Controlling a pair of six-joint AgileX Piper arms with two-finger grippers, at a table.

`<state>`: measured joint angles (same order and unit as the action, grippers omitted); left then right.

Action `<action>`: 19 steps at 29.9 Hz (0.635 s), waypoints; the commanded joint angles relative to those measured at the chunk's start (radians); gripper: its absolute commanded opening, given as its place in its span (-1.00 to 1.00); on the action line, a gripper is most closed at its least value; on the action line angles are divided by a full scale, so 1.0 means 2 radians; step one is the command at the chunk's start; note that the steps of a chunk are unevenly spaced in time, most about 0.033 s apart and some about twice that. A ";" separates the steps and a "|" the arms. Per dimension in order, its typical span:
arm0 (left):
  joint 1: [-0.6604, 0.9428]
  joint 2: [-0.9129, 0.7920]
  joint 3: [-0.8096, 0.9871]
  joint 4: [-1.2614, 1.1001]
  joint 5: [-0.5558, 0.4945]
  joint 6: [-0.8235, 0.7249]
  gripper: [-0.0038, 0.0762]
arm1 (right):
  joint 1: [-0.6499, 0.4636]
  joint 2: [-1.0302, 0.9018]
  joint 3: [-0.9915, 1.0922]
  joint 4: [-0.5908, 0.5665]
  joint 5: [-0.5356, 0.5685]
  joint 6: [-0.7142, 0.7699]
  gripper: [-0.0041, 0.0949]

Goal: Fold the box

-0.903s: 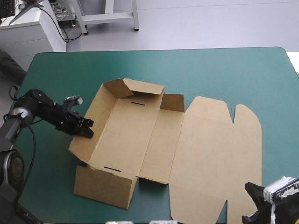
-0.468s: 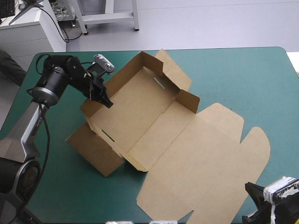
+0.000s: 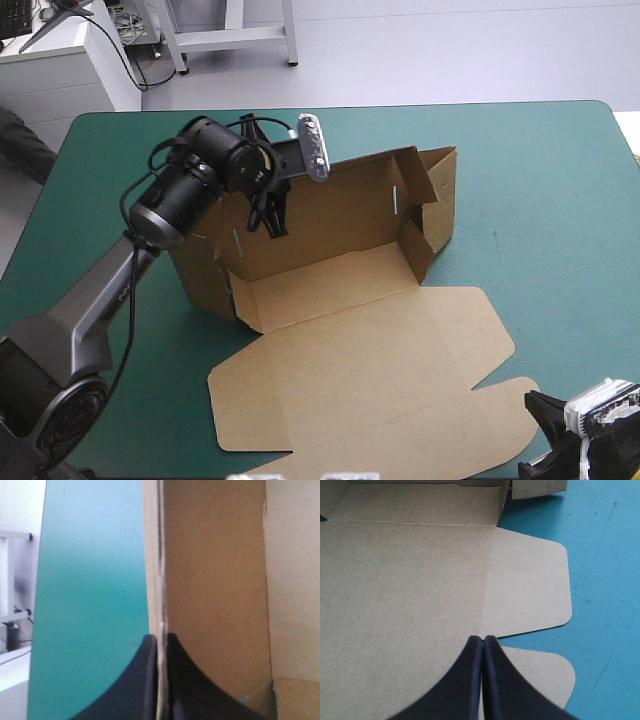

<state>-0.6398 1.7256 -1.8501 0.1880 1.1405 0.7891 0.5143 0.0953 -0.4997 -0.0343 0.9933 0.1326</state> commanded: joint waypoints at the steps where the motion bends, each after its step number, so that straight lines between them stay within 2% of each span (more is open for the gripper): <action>1: -0.048 -0.023 -0.011 0.031 -0.026 -0.004 -0.93 | -0.002 0.007 -0.012 -0.003 -0.036 -0.003 -0.96; 5: -0.099 -0.028 0.030 0.090 -0.042 -0.017 -0.93 | -0.002 0.007 -0.012 -0.003 -0.036 -0.003 -0.96; 8: -0.126 -0.041 0.078 0.130 -0.076 -0.040 -0.92 | -0.002 0.007 -0.012 -0.003 -0.036 -0.003 -0.96; 14: -0.140 -0.097 0.176 0.177 -0.134 -0.048 -0.92 | -0.002 0.007 -0.012 -0.003 -0.036 -0.003 -0.96; 19: -0.140 -0.150 0.253 0.230 -0.215 -0.091 -0.92 | -0.002 0.008 -0.012 -0.003 -0.036 -0.003 -0.96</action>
<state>-0.9089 1.5038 -1.3861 0.5840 0.8044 0.6436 0.5143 0.0953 -0.4997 -0.0343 0.9933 0.1326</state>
